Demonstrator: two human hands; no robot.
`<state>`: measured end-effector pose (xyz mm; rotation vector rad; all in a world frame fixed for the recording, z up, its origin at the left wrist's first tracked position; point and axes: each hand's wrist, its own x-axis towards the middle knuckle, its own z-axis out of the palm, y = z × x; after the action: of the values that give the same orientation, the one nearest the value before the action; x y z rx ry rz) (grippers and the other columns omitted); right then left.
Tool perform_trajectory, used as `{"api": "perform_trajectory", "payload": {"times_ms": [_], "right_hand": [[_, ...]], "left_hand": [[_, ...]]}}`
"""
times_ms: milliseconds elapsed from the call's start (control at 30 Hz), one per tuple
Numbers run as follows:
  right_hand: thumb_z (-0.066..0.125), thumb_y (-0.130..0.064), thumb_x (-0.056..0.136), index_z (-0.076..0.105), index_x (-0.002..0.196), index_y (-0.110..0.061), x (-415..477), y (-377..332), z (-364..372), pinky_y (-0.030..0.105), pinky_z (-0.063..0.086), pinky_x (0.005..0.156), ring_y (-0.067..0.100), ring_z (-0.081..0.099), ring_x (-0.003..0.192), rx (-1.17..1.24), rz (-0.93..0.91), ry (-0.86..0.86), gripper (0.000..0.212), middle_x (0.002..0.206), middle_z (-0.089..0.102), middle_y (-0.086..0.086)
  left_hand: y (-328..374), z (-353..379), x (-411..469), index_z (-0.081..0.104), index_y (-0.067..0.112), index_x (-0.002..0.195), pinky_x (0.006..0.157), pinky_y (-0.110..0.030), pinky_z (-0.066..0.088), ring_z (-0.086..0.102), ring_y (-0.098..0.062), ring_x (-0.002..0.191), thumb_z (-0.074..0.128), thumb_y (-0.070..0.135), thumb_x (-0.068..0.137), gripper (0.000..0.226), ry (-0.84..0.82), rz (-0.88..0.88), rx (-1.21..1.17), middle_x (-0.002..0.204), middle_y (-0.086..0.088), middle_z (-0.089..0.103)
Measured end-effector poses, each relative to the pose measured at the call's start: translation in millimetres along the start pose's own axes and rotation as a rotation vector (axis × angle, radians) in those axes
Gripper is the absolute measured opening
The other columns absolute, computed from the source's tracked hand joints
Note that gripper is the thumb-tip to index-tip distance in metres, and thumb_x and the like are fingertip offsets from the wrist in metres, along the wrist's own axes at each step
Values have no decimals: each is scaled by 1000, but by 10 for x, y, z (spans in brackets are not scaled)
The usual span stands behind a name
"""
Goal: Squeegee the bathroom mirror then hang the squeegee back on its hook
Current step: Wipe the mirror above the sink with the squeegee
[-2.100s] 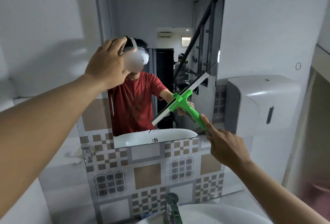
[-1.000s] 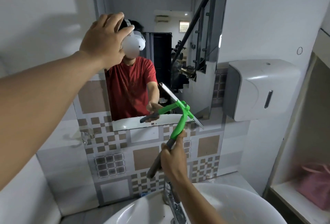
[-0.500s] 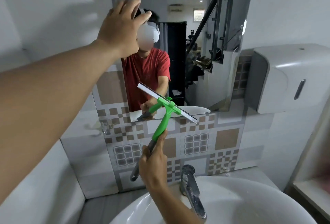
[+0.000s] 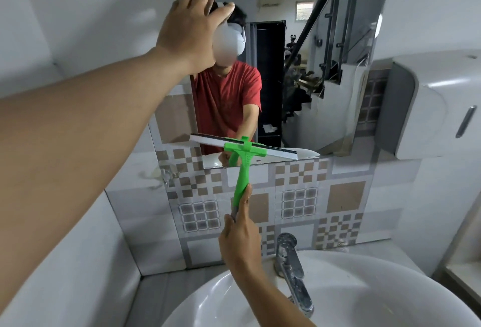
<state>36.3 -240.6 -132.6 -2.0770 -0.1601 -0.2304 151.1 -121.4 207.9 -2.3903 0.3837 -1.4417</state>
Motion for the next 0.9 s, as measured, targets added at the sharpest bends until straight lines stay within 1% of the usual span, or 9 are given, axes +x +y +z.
{"api": "perform_trajectory", "payload": {"times_ms": [100,233,367,533,633,700,733,800,900], "right_hand": [[46,-20,105,-35,145,-39,-107,138,-33,28,50,62,8,51,61,-99,25,-28,93,74,53,-8],[50,-18,103,-33,148,-36,-193,271,-34,34,57,71,15,58,71,-177,55,-33,96,87,59,-1],[54,-15,100,-29,152,-37,-156,351,-82,36,59,68,19,66,77,-248,74,-31,100,105,70,4],[57,-15,98,-33,148,-41,-181,405,-160,35,60,63,18,63,74,-354,66,-26,106,95,67,4],[57,-16,99,-32,150,-38,-221,385,-221,30,52,56,14,57,66,-382,74,-51,105,94,66,3],[56,-16,100,-29,153,-35,-268,356,-252,26,46,51,10,49,58,-391,103,-83,102,89,64,1],[57,-14,100,-29,153,-35,-295,346,-261,25,46,50,10,50,58,-395,118,-95,103,88,64,0],[58,-10,97,-30,150,-38,-366,334,-275,31,52,55,15,60,66,-409,112,-102,107,89,69,2],[58,-9,95,-28,152,-37,-457,321,-313,29,52,59,16,61,72,-399,111,-126,107,97,73,2]], "left_hand": [[-8,0,-1,41,24,150,109,-53,41,32,-38,143,78,25,78,82,-9,-9,-10,160,-12,31],[12,3,-17,41,24,151,110,-52,40,32,-37,144,78,26,78,82,-6,-9,-10,160,-12,31],[13,-18,-24,40,23,152,112,-52,38,31,-38,145,76,28,81,80,-2,-2,-12,160,-14,31],[29,-44,-45,40,21,152,111,-52,38,30,-38,146,75,25,83,78,5,-5,-25,160,-14,31],[44,-77,-64,40,21,152,111,-51,38,30,-37,145,77,25,80,81,-16,-8,-19,159,-14,32],[57,-102,-72,40,21,152,112,-50,37,29,-37,146,74,29,83,77,-18,-12,-33,160,-13,31],[65,-116,-76,40,21,152,113,-50,35,29,-37,146,69,32,86,73,-15,-16,-46,160,-13,31],[72,-130,-78,40,20,153,115,-50,33,28,-37,147,63,35,89,69,-14,-20,-60,160,-14,31],[92,-119,-87,39,19,153,116,-51,32,27,-38,148,65,34,90,70,-28,-18,-65,162,-15,29]]}}
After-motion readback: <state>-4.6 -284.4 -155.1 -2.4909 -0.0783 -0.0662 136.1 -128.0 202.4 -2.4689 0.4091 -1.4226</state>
